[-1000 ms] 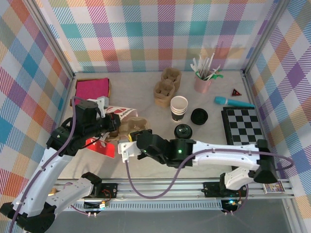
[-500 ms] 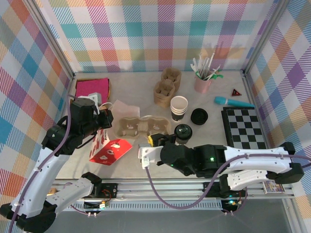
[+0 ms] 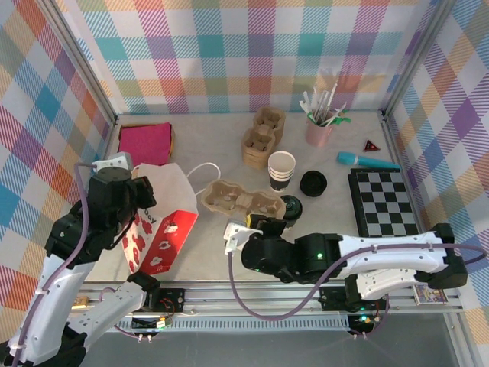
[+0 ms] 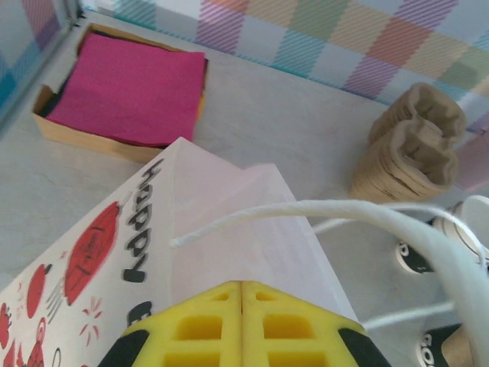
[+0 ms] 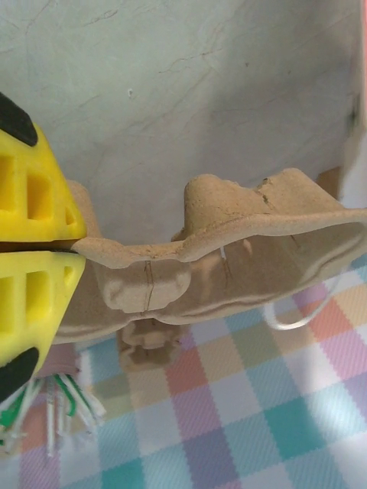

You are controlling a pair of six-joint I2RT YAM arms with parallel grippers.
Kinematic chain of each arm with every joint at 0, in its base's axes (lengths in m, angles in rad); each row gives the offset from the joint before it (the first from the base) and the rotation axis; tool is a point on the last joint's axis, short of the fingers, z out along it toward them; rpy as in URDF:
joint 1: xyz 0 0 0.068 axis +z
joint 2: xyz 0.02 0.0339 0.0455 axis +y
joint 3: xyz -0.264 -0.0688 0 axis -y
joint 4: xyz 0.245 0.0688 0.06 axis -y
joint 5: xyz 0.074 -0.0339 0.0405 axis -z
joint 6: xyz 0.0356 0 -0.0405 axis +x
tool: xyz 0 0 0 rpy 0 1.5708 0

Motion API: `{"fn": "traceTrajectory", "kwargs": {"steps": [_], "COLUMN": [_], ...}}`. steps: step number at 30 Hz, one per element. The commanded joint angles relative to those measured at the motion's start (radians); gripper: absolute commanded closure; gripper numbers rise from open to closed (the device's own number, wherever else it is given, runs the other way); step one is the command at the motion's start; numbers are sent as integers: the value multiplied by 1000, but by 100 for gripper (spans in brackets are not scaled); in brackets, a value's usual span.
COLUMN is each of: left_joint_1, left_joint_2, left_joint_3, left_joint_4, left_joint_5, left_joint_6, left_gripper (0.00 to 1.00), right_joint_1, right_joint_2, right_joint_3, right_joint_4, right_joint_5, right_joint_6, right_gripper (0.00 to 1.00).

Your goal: Pack the takeout coffee

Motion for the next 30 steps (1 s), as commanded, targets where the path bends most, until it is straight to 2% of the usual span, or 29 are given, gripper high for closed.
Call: {"fn": "traceTrajectory", "kwargs": {"steps": [1,5,11,15,19,23,27,30], "left_joint_1": [12,12,12,12,12,12,12,12], "left_joint_2": [-33,-70,-112,-128,-153,-173,-178,-174], "left_joint_3": [23,-1,-15,-13,-37,-62,-69,-69], "left_joint_4": [-21,38,87,87,102,120,122,123], "left_joint_5": [-95,-47,-4,11,30,40,39,32], "left_joint_6": [14,6,12,12,3,-8,-11,-9], "left_gripper": [100,100,100,100,100,100,100,100], "right_joint_1": [11,10,-12,-45,-76,-124,-163,-165], "right_joint_2": [18,61,261,403,537,680,739,750], "right_joint_3": [24,30,140,222,291,383,375,355], "right_joint_4": [-63,-56,-189,-255,-262,-379,-377,-328], "right_joint_5": [87,99,99,40,-19,-29,-59,-92], "right_joint_6": [184,311,571,722,786,911,961,939], "right_gripper": [90,88,87,88,89,89,87,86]}}
